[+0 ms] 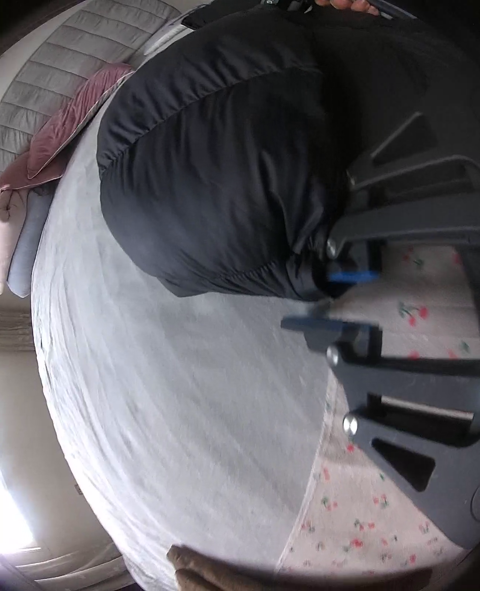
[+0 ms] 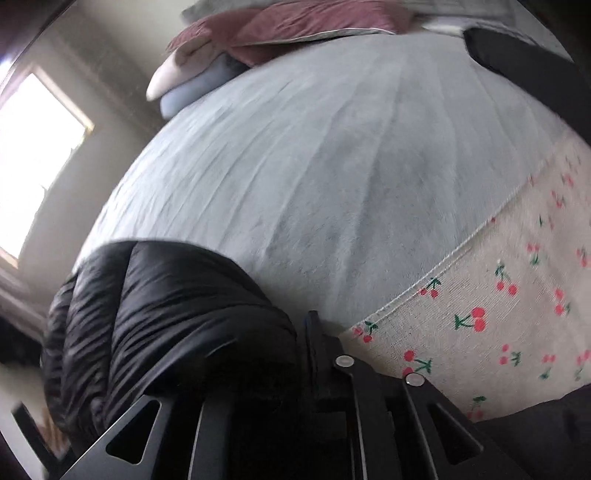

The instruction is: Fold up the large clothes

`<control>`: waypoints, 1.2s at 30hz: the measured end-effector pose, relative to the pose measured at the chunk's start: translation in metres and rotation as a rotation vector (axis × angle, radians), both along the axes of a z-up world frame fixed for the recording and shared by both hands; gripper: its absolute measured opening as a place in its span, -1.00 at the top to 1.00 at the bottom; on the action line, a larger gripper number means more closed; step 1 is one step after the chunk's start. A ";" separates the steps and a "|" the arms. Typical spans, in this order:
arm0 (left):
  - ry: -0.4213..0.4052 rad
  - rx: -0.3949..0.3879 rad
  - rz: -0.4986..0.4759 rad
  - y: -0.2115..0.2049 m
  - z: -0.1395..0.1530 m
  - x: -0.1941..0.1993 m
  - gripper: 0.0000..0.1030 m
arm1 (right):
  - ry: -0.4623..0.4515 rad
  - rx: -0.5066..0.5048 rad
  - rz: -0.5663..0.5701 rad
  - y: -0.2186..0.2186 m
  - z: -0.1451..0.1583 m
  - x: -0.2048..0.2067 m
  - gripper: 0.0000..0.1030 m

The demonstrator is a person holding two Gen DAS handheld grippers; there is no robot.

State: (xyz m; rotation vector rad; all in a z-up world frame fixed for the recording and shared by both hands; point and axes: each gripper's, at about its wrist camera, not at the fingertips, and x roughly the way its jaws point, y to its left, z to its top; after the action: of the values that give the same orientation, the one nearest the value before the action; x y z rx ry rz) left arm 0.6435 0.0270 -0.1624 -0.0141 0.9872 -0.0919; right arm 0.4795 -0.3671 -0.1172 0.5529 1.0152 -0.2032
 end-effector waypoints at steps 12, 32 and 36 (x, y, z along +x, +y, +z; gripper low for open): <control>-0.100 0.057 -0.316 0.024 0.113 -0.053 -0.43 | -0.095 -0.181 0.327 0.025 0.110 -0.056 -0.27; 0.062 0.005 -0.203 -0.019 0.012 0.013 -0.78 | 0.028 -0.049 0.233 0.027 0.013 -0.004 -0.42; 0.086 -0.037 -0.261 -0.014 0.033 0.013 -0.75 | 0.012 -0.100 0.251 0.035 0.019 -0.009 -0.42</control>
State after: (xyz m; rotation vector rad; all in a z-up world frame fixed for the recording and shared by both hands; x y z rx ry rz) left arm 0.6563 0.0127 -0.1291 0.0775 1.0697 -0.3514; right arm 0.4710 -0.3322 -0.0985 0.3298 1.0695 -0.0343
